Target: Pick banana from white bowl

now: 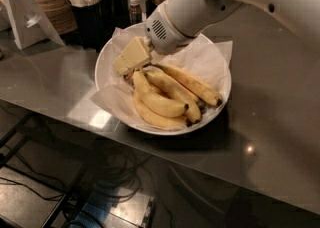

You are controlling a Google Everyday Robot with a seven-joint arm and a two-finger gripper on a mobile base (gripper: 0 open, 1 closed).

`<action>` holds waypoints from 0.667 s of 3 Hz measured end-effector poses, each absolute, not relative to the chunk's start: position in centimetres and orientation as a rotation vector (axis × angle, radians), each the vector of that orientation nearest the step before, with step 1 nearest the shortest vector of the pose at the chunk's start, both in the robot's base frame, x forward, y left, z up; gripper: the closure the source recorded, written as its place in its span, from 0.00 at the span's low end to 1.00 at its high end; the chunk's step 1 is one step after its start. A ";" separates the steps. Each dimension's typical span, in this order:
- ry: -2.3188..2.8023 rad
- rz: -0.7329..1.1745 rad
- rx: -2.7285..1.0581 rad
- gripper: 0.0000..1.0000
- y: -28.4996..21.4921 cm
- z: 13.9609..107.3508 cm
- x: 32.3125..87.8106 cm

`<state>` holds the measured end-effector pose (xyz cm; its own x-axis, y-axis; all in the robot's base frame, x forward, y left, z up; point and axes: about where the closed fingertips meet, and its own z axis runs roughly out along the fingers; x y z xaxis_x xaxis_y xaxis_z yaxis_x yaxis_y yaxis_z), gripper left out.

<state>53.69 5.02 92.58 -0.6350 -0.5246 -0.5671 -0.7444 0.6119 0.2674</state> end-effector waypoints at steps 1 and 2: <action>2.403 0.682 -1.008 0.33 5.0 92.6 53.7; 2.417 0.683 -1.008 0.36 5.2 92.1 53.4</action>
Offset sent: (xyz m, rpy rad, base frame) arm -0.0033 -0.0005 -0.0105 -0.0101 0.0291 -0.0073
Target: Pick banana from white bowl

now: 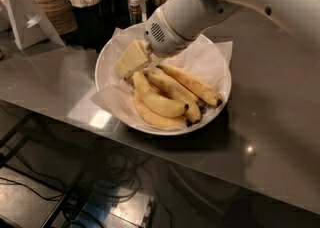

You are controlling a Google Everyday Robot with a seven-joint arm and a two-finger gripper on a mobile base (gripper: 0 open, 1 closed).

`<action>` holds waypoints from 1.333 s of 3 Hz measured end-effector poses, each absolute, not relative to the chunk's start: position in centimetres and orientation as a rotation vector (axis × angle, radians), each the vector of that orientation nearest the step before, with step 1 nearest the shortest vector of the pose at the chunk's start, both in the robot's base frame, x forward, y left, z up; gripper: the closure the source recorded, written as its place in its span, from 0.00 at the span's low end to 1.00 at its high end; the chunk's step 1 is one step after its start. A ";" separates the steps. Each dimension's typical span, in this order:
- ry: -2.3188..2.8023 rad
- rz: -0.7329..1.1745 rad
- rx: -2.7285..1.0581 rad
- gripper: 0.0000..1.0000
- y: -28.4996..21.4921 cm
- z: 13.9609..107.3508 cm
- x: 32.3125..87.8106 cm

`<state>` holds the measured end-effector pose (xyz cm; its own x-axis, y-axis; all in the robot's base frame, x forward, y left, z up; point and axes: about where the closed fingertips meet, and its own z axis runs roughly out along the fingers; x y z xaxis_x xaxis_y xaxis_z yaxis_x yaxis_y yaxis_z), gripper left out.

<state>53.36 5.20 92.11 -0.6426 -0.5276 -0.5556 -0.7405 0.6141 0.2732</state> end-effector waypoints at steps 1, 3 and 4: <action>2.424 0.684 -1.009 0.33 5.9 91.8 53.4; 2.463 0.656 -0.952 0.39 6.7 90.4 53.9; 2.479 0.643 -0.912 0.58 6.2 89.7 54.1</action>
Offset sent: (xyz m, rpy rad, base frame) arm 0.0072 0.0182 -0.0142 -0.0122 0.0224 -0.0402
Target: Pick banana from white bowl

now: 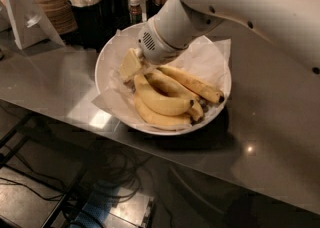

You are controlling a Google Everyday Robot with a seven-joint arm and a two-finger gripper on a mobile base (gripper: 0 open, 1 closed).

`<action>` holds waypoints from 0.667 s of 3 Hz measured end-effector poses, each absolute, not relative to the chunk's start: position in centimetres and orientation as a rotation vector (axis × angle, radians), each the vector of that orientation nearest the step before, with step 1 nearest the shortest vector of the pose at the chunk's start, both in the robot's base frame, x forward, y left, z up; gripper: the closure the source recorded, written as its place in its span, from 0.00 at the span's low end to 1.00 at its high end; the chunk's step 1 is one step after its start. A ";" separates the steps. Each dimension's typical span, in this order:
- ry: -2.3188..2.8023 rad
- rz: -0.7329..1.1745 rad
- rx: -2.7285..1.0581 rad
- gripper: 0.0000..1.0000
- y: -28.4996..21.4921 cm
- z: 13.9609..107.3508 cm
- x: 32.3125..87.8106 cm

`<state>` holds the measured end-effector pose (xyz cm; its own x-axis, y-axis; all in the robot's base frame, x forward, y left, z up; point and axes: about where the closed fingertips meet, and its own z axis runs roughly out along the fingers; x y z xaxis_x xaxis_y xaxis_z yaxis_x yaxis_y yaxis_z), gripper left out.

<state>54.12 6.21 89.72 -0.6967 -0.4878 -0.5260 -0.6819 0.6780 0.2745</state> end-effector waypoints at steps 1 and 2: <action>2.502 0.640 -0.841 0.81 5.1 88.5 54.2; 2.503 0.646 -0.761 1.00 3.4 87.7 54.2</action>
Offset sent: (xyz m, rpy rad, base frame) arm 0.0042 -0.0517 -0.0319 0.0567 0.0145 -0.1817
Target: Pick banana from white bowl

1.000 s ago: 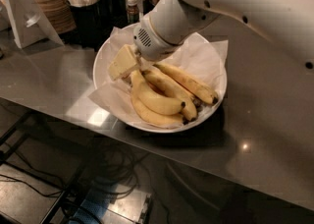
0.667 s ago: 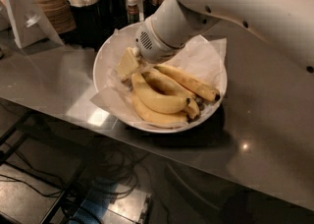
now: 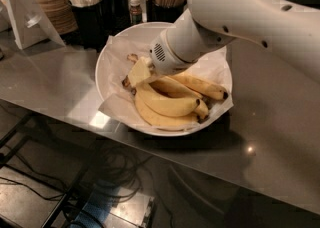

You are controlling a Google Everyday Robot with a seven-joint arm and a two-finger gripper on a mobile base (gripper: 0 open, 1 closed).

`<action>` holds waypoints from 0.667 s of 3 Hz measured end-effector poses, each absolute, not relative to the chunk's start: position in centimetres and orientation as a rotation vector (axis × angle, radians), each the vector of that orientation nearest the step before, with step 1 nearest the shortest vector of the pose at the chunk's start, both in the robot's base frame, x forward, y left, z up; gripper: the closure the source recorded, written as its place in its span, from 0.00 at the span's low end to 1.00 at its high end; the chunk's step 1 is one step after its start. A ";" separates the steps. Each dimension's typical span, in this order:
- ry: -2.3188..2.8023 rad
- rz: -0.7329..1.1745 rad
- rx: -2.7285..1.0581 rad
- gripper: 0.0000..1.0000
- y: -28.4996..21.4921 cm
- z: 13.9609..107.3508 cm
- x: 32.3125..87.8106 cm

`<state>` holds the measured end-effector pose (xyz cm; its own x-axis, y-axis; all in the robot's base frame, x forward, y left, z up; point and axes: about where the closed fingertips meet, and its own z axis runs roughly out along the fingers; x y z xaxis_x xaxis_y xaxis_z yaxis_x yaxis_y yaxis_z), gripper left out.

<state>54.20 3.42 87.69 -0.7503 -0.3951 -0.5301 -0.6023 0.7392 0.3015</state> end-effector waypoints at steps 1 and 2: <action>2.450 0.683 -0.653 1.00 0.8 89.0 54.3; 2.316 0.732 -0.523 1.00 -3.9 93.6 54.3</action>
Offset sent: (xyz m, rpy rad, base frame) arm -0.0041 -0.1550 0.1257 0.3611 -0.2563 -0.2723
